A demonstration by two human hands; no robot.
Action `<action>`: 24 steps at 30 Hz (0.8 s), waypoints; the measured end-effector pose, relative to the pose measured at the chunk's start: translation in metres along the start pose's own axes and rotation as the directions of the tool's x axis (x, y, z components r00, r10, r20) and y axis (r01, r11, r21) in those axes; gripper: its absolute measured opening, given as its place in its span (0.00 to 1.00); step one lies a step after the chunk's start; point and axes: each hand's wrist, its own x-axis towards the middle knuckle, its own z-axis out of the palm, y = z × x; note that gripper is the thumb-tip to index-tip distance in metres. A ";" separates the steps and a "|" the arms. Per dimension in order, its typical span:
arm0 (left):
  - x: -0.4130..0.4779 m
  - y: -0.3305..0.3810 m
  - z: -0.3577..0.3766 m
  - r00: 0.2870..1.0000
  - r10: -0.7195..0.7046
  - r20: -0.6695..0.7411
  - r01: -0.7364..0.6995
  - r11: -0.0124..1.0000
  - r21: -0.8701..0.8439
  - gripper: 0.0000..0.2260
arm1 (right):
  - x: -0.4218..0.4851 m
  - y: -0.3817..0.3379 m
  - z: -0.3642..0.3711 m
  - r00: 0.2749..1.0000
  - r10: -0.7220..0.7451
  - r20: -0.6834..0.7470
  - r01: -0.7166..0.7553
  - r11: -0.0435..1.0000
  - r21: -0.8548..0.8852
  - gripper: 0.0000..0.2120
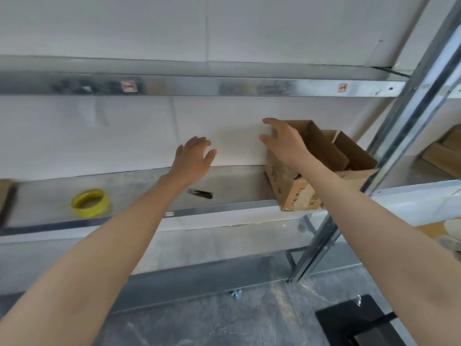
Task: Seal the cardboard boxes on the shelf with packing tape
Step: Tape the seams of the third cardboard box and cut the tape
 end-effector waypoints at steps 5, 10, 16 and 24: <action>-0.065 -0.095 -0.068 0.992 -0.093 -0.080 0.100 0.991 0.087 0.19 | -0.014 -0.095 0.078 0.991 -0.114 0.075 0.111 0.993 0.046 0.22; -0.144 -0.189 -0.128 0.960 -0.233 -0.156 0.257 0.953 0.159 0.19 | -0.035 -0.187 0.162 0.964 -0.196 0.179 0.171 0.975 0.145 0.22; -0.242 -0.286 -0.190 0.888 -0.403 -0.223 0.455 0.843 0.289 0.18 | -0.049 -0.290 0.263 0.891 -0.322 0.319 0.254 0.938 0.236 0.21; -0.321 -0.407 -0.238 0.731 -0.614 -0.298 0.682 0.677 0.276 0.22 | -0.049 -0.392 0.393 0.779 -0.422 0.464 0.305 0.901 0.307 0.21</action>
